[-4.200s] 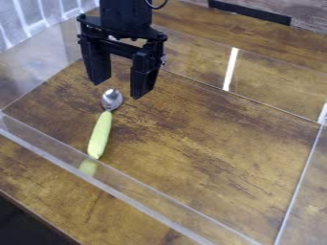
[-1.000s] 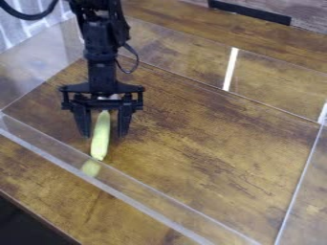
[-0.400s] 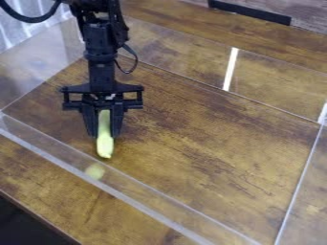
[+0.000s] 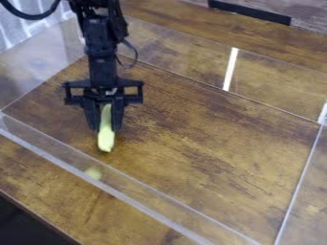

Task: Move the green spoon to the right

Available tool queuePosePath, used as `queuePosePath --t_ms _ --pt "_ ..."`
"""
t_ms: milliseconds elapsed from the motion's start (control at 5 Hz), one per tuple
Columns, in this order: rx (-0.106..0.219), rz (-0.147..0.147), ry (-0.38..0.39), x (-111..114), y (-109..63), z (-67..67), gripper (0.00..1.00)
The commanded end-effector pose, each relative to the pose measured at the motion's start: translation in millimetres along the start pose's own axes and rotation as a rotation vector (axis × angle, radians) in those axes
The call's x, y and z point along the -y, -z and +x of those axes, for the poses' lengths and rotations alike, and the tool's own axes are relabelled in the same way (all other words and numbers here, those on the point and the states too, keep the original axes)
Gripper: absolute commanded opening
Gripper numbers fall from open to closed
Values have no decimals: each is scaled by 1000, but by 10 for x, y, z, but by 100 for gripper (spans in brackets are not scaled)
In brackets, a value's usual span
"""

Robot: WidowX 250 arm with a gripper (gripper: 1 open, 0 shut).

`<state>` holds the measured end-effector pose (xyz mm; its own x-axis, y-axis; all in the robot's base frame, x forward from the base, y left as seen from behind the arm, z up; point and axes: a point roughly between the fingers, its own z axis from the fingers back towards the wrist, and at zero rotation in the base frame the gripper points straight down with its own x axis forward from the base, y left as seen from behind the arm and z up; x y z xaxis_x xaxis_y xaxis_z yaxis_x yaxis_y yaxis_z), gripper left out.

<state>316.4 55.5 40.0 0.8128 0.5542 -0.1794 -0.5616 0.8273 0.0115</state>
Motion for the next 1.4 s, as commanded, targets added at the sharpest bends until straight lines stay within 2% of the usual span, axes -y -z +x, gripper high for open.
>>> queuePosePath --t_ms 0,200,600,800,1200 --pt "65 -73 -13 114 -452 -51 0" --pt "56 -114 -14 232 -649 -159 0" --pt "28 -199 -22 566 -1170 -363 0" --pt "14 -243 -20 775 -1243 -511 0" --pt "10 -290 -198 912 -1032 -826 0"
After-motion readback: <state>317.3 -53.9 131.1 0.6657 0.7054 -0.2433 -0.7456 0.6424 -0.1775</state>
